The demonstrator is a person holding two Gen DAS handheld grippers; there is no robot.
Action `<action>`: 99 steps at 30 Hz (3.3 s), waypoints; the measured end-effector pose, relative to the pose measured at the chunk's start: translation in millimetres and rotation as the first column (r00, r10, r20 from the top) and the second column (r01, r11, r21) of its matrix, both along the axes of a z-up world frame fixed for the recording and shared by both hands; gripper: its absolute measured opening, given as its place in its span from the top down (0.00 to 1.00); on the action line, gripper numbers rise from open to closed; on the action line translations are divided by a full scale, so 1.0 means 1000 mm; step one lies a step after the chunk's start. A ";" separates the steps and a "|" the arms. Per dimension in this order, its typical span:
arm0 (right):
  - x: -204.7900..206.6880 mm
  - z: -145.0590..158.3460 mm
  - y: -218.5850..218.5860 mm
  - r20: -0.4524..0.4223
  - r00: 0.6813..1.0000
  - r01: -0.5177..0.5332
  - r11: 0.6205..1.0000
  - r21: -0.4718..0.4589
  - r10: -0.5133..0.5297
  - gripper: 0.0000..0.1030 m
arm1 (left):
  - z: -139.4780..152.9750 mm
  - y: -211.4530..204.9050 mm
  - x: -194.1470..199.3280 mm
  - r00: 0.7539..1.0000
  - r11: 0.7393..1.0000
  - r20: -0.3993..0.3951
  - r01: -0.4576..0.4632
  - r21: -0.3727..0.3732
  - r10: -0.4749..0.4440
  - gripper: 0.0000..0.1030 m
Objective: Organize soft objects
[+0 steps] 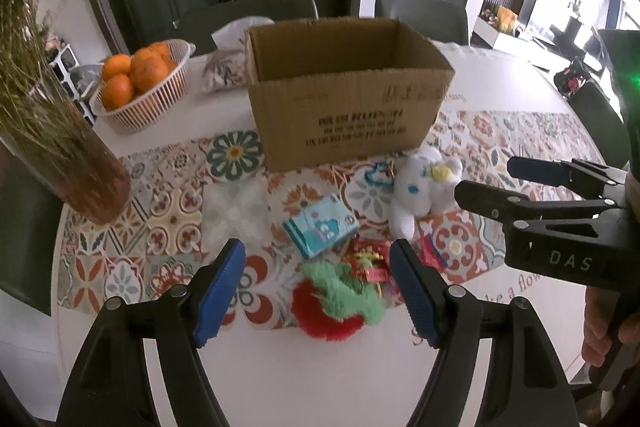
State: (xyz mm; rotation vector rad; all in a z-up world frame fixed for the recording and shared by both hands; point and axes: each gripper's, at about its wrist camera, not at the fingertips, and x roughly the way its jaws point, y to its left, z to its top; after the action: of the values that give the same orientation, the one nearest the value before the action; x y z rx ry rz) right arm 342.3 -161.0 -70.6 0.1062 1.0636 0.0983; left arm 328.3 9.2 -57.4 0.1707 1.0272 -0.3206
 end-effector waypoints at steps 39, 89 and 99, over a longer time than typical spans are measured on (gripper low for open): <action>0.000 -0.112 0.010 -0.215 0.975 -0.053 0.997 0.058 0.064 0.27 | -0.114 -0.003 0.003 0.968 0.995 -0.231 0.090 -0.041 -0.097 0.28; -0.025 -0.123 0.006 -0.197 0.980 0.008 0.997 0.076 0.007 0.54 | -0.106 0.001 -0.019 0.988 0.993 -0.154 -0.041 -0.110 0.023 0.61; -0.039 -0.093 0.003 -0.127 0.992 0.005 0.998 0.070 0.004 0.54 | -0.084 0.003 -0.031 0.994 0.990 -0.106 -0.051 -0.135 0.036 0.61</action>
State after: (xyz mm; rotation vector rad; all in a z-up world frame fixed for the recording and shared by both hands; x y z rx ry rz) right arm 303.7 -158.4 -164.0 0.1785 1.1880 0.1299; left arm 296.8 11.8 -141.5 0.0067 1.1059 -0.3624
